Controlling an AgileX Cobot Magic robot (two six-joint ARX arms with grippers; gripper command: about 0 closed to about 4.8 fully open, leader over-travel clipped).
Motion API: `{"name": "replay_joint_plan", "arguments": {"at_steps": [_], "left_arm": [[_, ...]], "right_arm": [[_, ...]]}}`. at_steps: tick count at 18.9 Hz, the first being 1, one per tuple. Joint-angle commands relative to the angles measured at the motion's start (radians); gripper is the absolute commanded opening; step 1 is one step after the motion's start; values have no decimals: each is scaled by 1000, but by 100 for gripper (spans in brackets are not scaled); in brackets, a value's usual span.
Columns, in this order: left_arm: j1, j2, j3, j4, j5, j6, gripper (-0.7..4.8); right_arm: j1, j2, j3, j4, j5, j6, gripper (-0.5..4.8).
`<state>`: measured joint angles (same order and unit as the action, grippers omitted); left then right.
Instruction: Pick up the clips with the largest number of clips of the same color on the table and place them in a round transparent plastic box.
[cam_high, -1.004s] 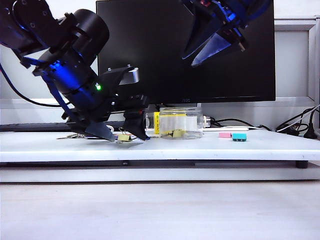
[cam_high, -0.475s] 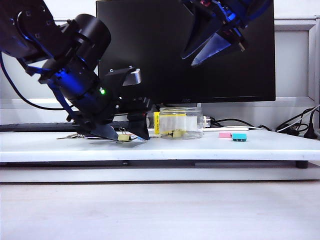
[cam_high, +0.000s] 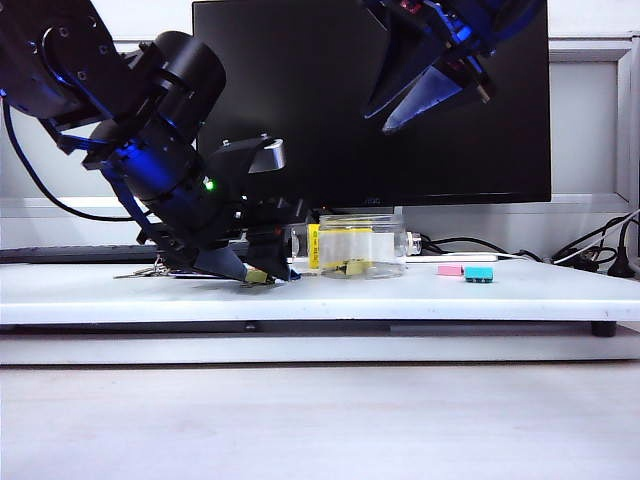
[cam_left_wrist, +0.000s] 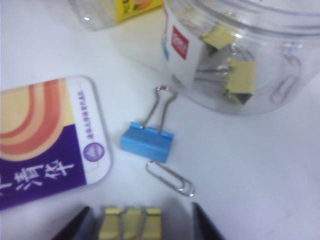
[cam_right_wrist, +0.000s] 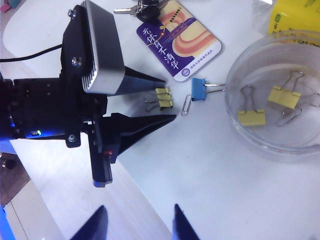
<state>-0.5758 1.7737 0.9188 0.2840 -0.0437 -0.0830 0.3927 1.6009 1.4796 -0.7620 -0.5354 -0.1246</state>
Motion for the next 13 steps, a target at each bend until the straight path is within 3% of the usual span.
{"name": "replay_joint_plan", "arguments": {"at_steps": [1,4,13], "left_arm": [[0,0,0,-35,3,-3,204],[0,-1,0,-37,3,-3,174],[0,-87,2,-56,26,5,170]], "right_arm": [[1,-7,4,7,-6,0,169],[1,-7,4,7,-6,-3,169],[0,-7,4,11,-6,-10,152]]}}
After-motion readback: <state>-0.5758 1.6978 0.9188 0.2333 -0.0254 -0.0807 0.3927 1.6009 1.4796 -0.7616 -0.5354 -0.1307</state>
